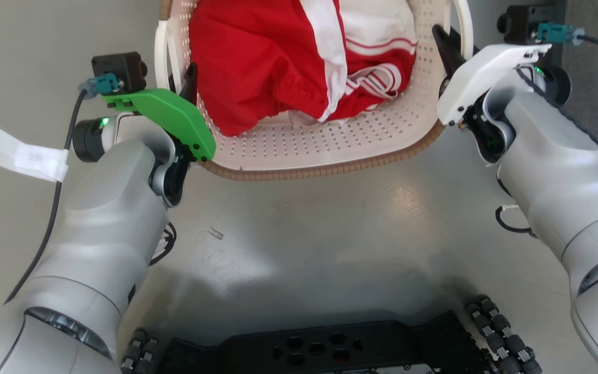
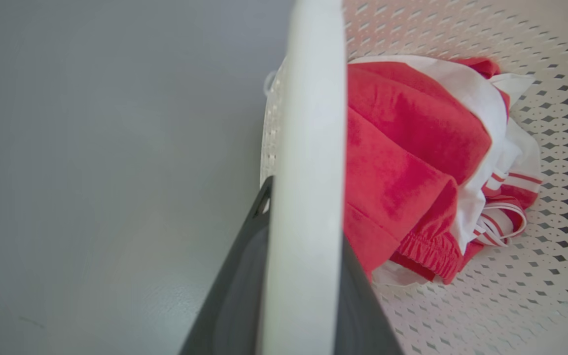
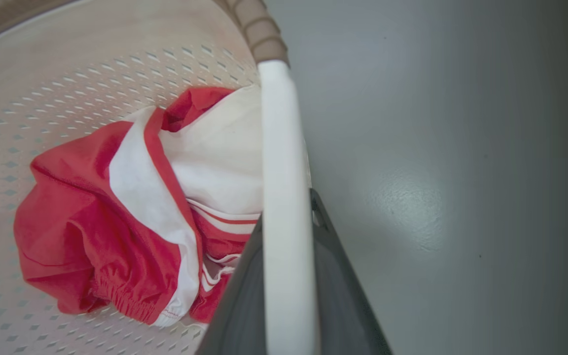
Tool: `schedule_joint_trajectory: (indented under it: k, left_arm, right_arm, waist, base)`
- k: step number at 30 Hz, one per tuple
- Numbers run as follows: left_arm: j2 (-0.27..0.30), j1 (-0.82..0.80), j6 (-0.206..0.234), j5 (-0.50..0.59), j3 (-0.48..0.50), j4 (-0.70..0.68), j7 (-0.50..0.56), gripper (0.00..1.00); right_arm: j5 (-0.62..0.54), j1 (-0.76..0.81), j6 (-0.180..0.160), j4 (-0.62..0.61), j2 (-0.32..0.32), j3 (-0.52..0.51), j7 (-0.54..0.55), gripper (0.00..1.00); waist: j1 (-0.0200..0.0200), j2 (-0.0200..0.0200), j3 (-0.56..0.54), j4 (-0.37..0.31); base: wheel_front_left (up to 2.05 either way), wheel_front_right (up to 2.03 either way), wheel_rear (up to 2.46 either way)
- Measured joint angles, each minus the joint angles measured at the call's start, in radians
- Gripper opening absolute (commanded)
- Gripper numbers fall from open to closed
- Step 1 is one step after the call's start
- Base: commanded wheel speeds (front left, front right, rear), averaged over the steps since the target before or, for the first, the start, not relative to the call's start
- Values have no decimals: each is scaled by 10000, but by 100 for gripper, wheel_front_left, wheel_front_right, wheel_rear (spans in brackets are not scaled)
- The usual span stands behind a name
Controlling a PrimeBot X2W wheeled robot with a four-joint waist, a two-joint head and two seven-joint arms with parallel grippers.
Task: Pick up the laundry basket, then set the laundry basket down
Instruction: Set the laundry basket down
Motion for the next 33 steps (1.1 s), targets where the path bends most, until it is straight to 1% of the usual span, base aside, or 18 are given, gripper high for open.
schedule_joint_trajectory:
  k: [4,13,17,23,24,25,26,27,28,33]
  left_arm:
    - [8,-82,0,2,-2,-12,-84,0]
    - [12,-140,0,2,-8,-42,-117,0]
    - [15,-155,0,2,-10,-42,-117,0]
    - [19,-161,0,2,-10,-40,-134,0]
    - [17,-161,0,2,-13,-40,-163,6]
    - [15,-161,0,2,-15,-40,-171,34]
    - [15,-163,0,2,-15,-40,-173,73]
    - [13,-163,-2,2,-13,-38,-174,100]
    - [21,-163,-52,2,-12,-38,-178,100]
    - [15,-163,-90,0,-12,-31,-203,100]
  right_arm:
    - [-13,-57,-71,-12,2,-50,-42,0]
    - [-75,-144,-77,-33,-8,-155,-67,0]
    - [-169,-157,-167,-184,-33,-278,-67,0]
    - [-334,-163,-178,-345,-71,-397,-67,0]
    - [-341,-163,-180,-372,-77,-424,-67,5]
    - [-347,-163,-182,-397,-82,-453,-67,16]
    - [-368,-162,-240,-418,-82,-485,-67,28]
    - [-405,-164,-257,-458,-84,-537,-67,53]
    - [-412,-171,-268,-481,-109,-593,-69,100]
    - [-418,-199,-355,-531,-328,-771,-117,100]
  waist:
    - [0,0,102,8]
    - [0,0,244,42]
    - [0,0,301,51]
    - [0,0,357,57]
    - [0,0,361,57]
    - [0,0,363,58]
    - [0,0,364,58]
    - [0,0,365,58]
    - [0,0,364,58]
    - [0,0,343,63]
  base:
    - [0,0,0]
    - [0,0,0]
    - [0,0,0]
    - [0,0,0]
    - [0,0,0]
    - [0,0,0]
    - [0,0,0]
    - [0,0,0]
    - [0,0,0]
    - [0,0,0]
